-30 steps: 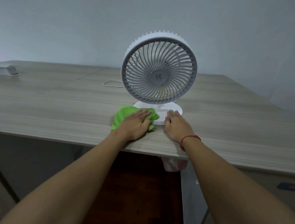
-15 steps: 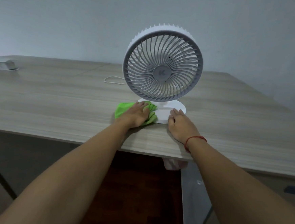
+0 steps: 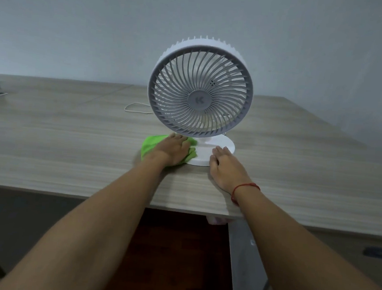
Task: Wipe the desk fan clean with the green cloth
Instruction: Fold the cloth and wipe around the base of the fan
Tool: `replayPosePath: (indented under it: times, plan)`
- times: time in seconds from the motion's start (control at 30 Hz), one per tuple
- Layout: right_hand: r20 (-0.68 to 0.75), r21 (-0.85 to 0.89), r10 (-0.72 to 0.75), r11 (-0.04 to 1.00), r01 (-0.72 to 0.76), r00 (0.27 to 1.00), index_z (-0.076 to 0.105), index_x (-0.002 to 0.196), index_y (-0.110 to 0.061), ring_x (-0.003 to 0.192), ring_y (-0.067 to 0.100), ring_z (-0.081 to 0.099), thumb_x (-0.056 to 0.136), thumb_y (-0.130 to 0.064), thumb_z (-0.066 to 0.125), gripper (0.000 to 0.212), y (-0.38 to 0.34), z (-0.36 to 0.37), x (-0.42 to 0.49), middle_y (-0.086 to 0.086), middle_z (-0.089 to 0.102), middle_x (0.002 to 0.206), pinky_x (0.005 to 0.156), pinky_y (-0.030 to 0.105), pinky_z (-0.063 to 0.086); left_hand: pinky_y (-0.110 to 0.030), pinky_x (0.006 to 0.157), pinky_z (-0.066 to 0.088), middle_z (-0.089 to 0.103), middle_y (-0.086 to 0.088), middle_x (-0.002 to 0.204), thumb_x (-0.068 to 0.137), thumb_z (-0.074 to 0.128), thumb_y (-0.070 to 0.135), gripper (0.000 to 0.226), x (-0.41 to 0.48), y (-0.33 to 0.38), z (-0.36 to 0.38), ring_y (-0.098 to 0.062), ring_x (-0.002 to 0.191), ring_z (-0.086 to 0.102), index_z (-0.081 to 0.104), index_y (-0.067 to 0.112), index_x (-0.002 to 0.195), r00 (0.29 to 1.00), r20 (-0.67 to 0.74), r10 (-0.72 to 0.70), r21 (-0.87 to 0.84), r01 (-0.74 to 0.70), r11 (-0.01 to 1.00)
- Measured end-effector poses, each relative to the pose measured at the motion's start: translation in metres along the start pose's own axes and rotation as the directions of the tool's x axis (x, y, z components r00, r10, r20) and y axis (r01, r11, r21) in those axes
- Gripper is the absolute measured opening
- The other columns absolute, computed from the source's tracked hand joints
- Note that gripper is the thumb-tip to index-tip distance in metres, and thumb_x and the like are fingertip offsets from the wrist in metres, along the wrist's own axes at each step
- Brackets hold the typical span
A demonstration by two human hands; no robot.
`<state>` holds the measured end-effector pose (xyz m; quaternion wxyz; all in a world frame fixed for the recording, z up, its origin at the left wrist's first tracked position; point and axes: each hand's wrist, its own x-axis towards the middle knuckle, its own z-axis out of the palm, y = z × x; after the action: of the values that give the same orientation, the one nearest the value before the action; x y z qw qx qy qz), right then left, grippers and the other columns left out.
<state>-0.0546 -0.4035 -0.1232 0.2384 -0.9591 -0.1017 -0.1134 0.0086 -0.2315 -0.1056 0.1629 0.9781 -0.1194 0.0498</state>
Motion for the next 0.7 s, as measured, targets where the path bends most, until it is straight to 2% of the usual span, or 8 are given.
replayPosePath:
  times: [0.17, 0.27, 0.37, 0.47, 0.7]
  plan:
    - [0.011, 0.003, 0.018, 1.000, -0.018, 1.000, 0.043, 0.138, 0.000, 0.144, 0.023, 0.025, 0.099, -0.019, 0.031, 0.045, -0.002, -0.002, -0.001, 0.013, 0.036, 0.152, 0.118, 0.030, 0.021, -0.035, 0.124, 0.008, 0.025, -0.001, 0.162, 0.104, 0.022, 0.030, 0.050, -0.032, 0.017, 0.014, -0.018, 0.151, 0.018, 0.030, 0.018, 0.152, 0.996, -0.034, 0.080, 0.002, -0.080, 0.997]
    - [0.019, -0.012, 0.018, 1.000, -0.018, 1.000, 0.043, 0.137, 0.001, 0.143, 0.025, 0.026, 0.100, -0.017, 0.031, 0.043, -0.006, -0.007, -0.004, 0.014, 0.038, 0.151, 0.116, 0.028, 0.019, -0.035, 0.123, 0.007, 0.023, 0.002, 0.162, 0.103, 0.024, 0.029, 0.050, -0.049, 0.026, 0.016, -0.015, 0.151, 0.016, 0.029, 0.021, 0.152, 0.990, -0.013, 0.142, -0.009, -0.143, 0.990]
    - [0.013, 0.006, 0.019, 1.000, -0.019, 1.000, 0.041, 0.139, -0.001, 0.144, 0.023, 0.025, 0.100, -0.019, 0.031, 0.044, -0.005, -0.006, -0.005, 0.012, 0.036, 0.152, 0.117, 0.029, 0.020, -0.037, 0.123, 0.008, 0.022, 0.002, 0.163, 0.103, 0.025, 0.028, 0.050, -0.050, 0.023, 0.013, -0.015, 0.151, 0.016, 0.029, 0.022, 0.153, 0.989, 0.006, 0.147, -0.022, -0.147, 0.989]
    - [0.005, 0.021, 0.016, 1.000, -0.016, 1.000, 0.045, 0.136, -0.002, 0.143, 0.023, 0.026, 0.099, -0.020, 0.030, 0.043, -0.001, -0.003, -0.002, 0.012, 0.037, 0.152, 0.117, 0.031, 0.023, -0.040, 0.124, 0.010, 0.021, 0.002, 0.163, 0.104, 0.022, 0.031, 0.050, -0.042, 0.020, 0.008, -0.018, 0.152, 0.015, 0.028, 0.021, 0.153, 0.995, 0.013, 0.101, -0.044, -0.100, 0.994]
    - [0.016, 0.029, 0.017, 0.999, -0.018, 1.000, 0.038, 0.142, -0.005, 0.148, 0.020, 0.017, 0.100, -0.022, 0.028, 0.047, 0.003, 0.000, 0.000, 0.007, 0.029, 0.157, 0.120, 0.031, 0.019, -0.048, 0.122, 0.015, 0.017, -0.005, 0.164, 0.101, 0.017, 0.029, 0.055, 0.001, 0.009, -0.011, -0.027, 0.151, 0.015, 0.021, 0.017, 0.154, 0.989, 0.089, -0.122, 0.039, 0.119, 0.992]
